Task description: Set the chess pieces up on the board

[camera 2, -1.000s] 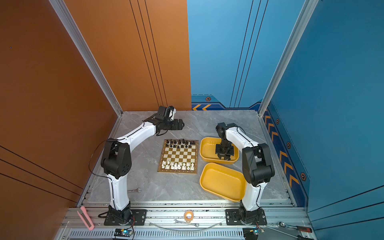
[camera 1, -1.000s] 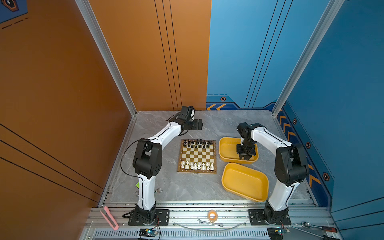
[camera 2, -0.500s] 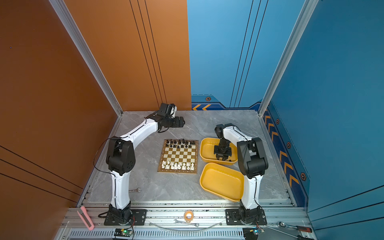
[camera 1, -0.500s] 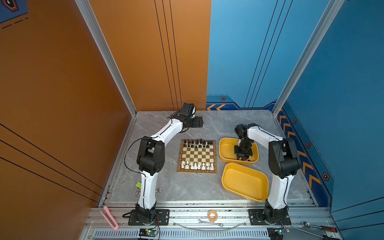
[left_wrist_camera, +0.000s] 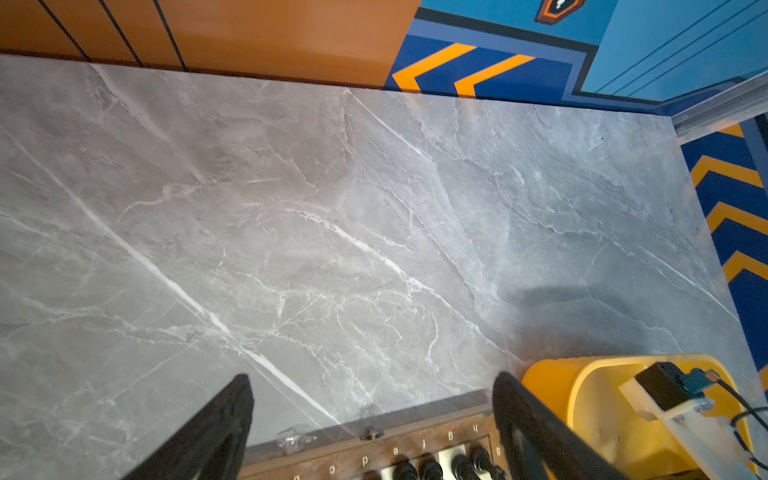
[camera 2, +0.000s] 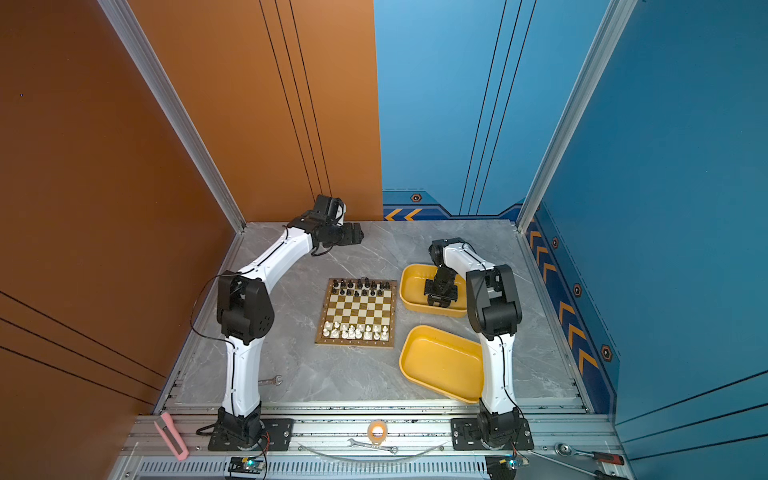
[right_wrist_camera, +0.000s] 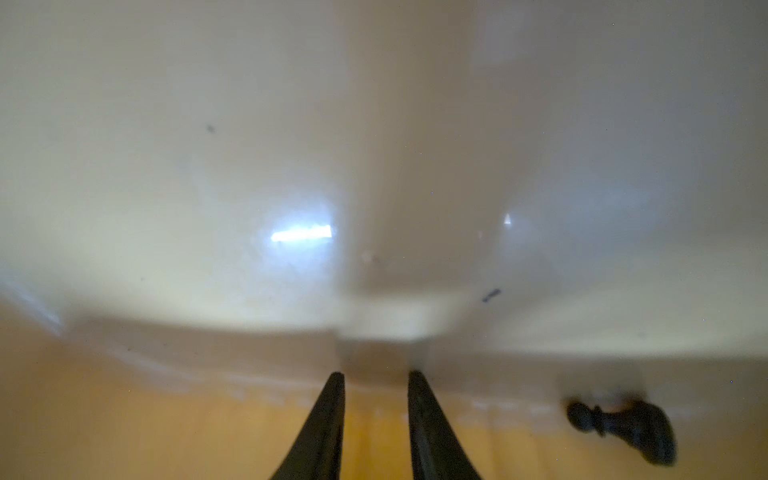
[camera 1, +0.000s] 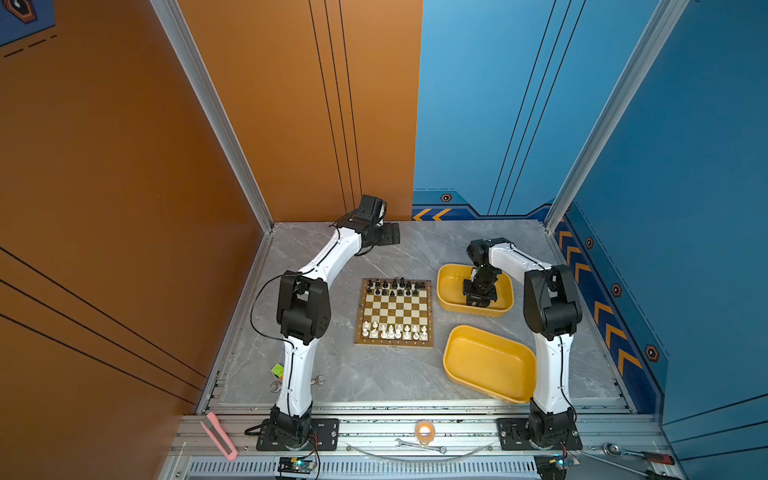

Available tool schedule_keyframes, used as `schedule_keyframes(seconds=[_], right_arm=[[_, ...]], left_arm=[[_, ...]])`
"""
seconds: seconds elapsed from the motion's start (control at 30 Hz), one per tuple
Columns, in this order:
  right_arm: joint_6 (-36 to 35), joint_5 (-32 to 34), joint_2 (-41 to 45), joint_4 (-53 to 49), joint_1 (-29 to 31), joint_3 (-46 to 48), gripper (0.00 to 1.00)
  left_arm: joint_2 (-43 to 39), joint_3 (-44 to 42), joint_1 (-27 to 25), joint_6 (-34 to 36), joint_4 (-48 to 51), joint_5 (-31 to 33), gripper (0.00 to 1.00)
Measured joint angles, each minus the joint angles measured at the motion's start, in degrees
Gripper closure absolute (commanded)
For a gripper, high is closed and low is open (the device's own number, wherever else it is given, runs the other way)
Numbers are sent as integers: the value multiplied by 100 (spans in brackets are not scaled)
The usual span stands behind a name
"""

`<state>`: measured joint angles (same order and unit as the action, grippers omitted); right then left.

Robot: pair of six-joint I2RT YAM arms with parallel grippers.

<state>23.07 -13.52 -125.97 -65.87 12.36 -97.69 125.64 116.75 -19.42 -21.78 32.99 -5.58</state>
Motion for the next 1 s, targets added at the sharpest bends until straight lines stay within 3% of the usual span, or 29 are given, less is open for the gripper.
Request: schedule_keyframes(seconds=[0.57,0.73,1.0], right_arm=[[-7,52,-680,-258,-863,-3281,63],[-151,579,-686,-249,-1268,-3453,53],[-269,824,-894,-68,-1547,-3383,51]], left_arm=[[313,730,111,-59,455,0,9],[328,765,109,-59,457,0,9],[328,769,44,37,457,105,10]])
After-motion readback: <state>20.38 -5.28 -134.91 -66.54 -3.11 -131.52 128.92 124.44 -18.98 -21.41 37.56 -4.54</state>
